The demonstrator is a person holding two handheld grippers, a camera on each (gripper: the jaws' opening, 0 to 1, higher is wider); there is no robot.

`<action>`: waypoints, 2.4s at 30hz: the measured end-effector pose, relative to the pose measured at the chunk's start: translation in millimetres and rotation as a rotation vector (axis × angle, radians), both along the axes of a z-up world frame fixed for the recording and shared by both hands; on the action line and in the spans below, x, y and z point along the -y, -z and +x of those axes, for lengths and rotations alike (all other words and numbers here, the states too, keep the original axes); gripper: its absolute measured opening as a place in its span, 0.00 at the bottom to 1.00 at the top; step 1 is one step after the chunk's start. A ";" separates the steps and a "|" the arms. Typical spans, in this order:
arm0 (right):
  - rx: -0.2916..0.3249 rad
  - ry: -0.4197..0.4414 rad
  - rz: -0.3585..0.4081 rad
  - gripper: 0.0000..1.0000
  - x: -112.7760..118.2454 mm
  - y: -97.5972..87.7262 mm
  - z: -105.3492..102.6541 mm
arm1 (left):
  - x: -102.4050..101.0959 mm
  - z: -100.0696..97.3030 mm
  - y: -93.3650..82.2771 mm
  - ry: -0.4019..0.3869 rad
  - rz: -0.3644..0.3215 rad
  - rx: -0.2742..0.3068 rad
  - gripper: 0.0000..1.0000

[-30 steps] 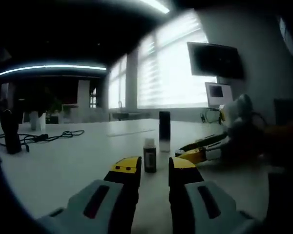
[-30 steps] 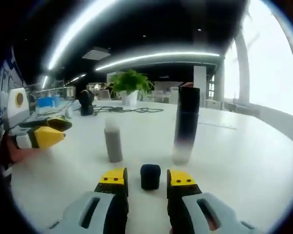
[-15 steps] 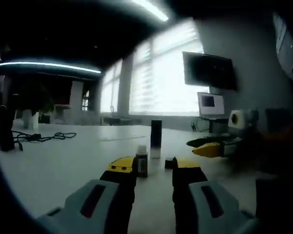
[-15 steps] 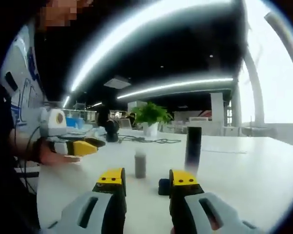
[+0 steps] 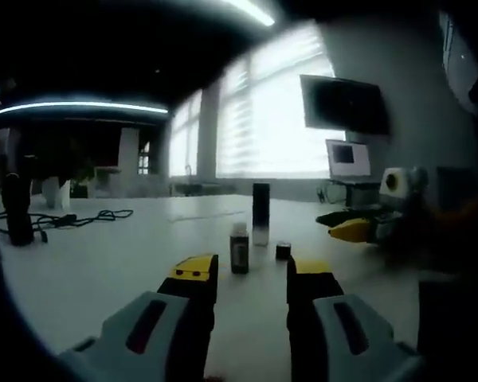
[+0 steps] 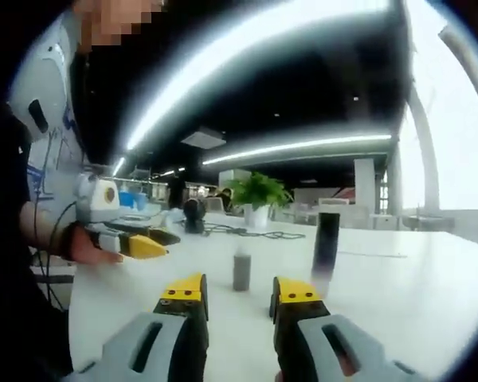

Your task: Pick up cosmetic bottle twist off cap place on table pick up cap screw tight cap place on table

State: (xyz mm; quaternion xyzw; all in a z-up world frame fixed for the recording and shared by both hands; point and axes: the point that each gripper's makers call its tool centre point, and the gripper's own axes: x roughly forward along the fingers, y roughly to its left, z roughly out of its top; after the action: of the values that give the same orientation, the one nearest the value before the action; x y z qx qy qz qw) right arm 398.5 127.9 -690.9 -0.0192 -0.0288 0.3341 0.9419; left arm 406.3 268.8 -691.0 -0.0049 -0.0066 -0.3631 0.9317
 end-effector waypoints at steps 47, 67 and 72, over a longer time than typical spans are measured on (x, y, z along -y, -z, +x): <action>0.002 0.056 0.073 0.24 16.8 -8.9 5.2 | 39.9 68.5 22.5 -0.115 0.003 -0.133 0.16; 0.006 0.059 0.077 0.23 22.2 -8.1 8.4 | 66.8 93.2 29.0 -0.095 0.083 -0.104 0.16; 0.007 0.059 0.069 0.23 20.9 -7.5 7.8 | 69.5 95.0 33.2 -0.093 0.105 -0.119 0.14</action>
State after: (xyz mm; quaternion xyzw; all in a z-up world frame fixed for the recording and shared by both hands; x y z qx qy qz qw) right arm 406.3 107.0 -683.4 0.0116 -0.0429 0.3050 0.9513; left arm 501.3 199.3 -724.2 0.0226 0.0676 -0.3186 0.9452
